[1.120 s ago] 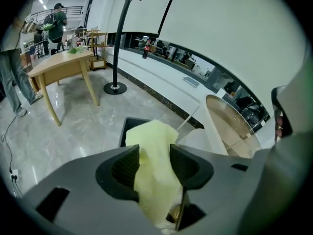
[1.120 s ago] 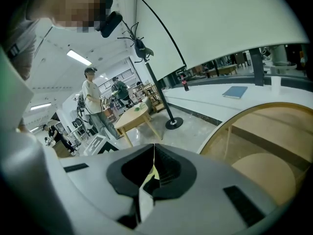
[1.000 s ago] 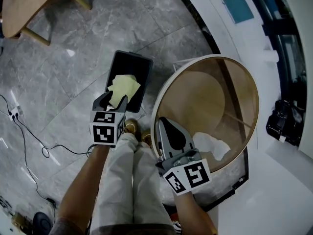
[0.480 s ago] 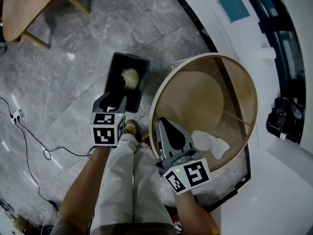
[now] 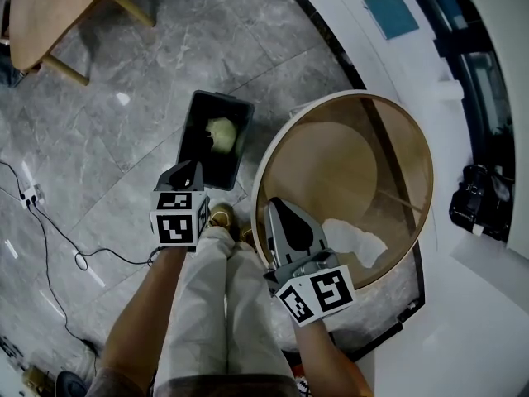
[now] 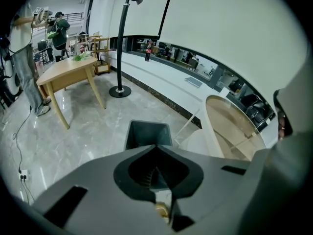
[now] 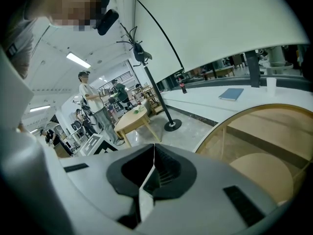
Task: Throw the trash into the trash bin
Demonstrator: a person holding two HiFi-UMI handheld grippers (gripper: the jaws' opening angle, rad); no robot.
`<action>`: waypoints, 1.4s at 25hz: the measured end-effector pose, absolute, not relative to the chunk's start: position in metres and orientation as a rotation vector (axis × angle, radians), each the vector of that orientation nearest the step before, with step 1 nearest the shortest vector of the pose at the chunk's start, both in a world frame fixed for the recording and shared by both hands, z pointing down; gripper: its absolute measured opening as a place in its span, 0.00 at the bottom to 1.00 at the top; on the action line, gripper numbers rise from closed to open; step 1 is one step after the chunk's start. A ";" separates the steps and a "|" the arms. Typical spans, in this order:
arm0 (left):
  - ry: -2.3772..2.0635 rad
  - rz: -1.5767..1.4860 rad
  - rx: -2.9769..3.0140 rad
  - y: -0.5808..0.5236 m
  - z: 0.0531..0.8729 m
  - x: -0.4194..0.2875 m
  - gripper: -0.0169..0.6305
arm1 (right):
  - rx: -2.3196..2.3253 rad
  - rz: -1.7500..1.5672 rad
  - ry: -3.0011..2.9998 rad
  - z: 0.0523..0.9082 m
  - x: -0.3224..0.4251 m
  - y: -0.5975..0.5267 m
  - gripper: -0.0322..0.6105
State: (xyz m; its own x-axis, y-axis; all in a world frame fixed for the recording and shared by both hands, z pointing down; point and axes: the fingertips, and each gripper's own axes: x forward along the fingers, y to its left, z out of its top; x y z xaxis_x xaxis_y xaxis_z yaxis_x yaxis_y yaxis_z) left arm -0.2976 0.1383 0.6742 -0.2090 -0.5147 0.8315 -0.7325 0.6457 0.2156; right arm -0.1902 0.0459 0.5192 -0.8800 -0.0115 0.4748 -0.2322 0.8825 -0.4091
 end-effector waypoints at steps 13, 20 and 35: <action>-1.911 0.299 1.089 0.134 0.547 -0.283 0.06 | 0.199 0.654 -2.595 0.440 -0.175 0.053 0.08; -1.941 0.321 1.159 0.130 0.478 -0.261 0.06 | 0.234 0.658 -2.625 0.403 -0.154 0.055 0.08; -1.623 0.481 1.718 -0.013 0.469 -0.072 0.06 | 0.889 0.643 -2.549 0.387 0.036 -0.025 0.08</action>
